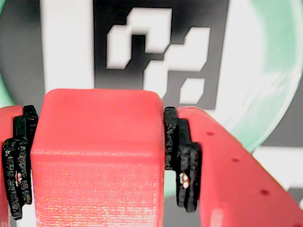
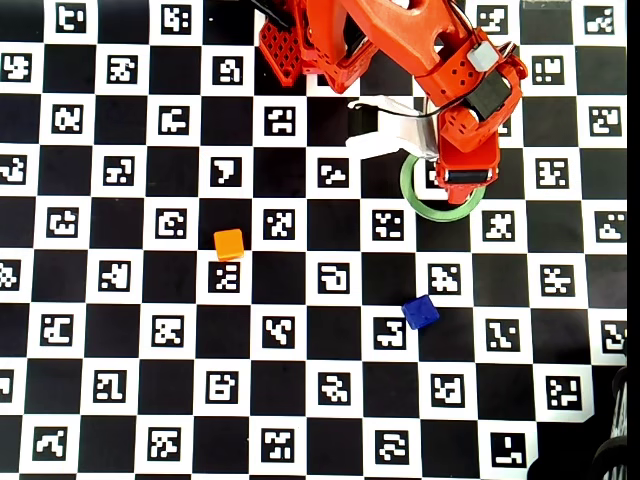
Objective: Grab the red cube then put it in the green circle then put the blue cube on top and finally the orange cube on top
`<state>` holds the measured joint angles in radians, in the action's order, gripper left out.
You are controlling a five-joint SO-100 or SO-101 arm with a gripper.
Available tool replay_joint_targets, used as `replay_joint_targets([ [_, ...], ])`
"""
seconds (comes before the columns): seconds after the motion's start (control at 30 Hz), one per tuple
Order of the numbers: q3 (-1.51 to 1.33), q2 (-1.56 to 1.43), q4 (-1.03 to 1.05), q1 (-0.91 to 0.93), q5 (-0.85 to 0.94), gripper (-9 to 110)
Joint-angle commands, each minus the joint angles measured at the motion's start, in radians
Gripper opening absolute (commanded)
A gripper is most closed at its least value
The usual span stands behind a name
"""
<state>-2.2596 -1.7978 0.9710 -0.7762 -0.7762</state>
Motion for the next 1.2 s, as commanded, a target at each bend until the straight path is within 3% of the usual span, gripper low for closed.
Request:
replay_joint_targets([
  [0.0, 0.008, -0.012, -0.009, -0.008, 0.005, -3],
  [1.17, -0.041, 0.014, -0.051, 0.011, 0.032, -3],
])
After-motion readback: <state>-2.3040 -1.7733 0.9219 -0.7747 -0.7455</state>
